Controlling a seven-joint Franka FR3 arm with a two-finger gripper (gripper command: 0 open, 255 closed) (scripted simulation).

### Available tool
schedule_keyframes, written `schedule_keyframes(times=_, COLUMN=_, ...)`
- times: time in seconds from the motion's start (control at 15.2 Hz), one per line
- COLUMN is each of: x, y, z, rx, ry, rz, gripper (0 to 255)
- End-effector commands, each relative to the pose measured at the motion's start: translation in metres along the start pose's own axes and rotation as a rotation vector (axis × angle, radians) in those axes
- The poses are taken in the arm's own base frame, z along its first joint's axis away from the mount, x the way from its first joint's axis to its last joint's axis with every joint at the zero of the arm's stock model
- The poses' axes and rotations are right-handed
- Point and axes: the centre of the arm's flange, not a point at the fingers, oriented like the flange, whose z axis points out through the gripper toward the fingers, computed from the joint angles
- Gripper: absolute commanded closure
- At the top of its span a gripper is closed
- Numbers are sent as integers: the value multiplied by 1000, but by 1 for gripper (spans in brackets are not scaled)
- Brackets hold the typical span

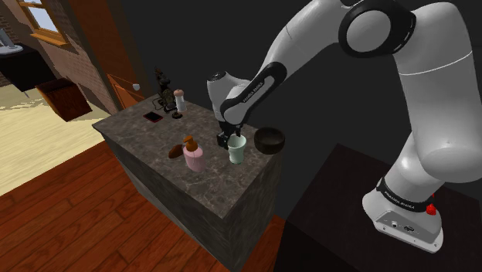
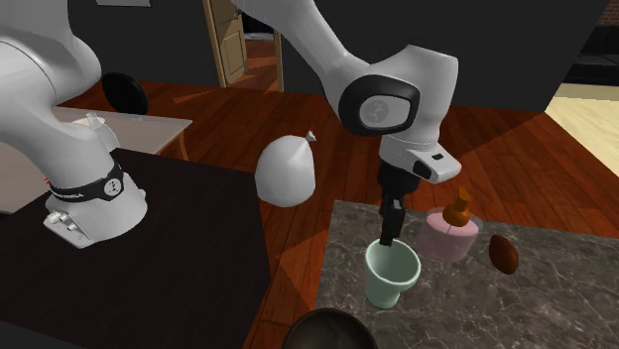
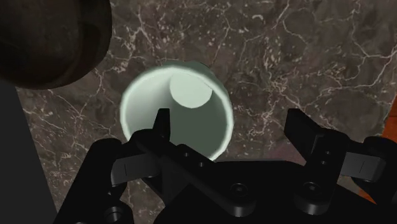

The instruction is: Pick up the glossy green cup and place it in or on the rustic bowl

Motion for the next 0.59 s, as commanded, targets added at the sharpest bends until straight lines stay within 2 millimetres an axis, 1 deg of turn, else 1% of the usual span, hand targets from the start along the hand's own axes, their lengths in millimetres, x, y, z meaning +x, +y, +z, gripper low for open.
schedule_keyframes(times=0.0, x=17, y=-8, z=17, rx=-3, ry=8, rz=-5, gripper=0)
schedule_keyframes(times=0.07, x=21, y=-9, z=21, rx=-4, ry=10, rz=-6, gripper=0)
schedule_keyframes(times=0.46, x=21, y=-9, z=52, rx=-4, ry=10, rz=-6, gripper=0)
schedule_keyframes(times=0.53, x=21, y=-9, z=61, rx=-4, ry=10, rz=-6, gripper=0)
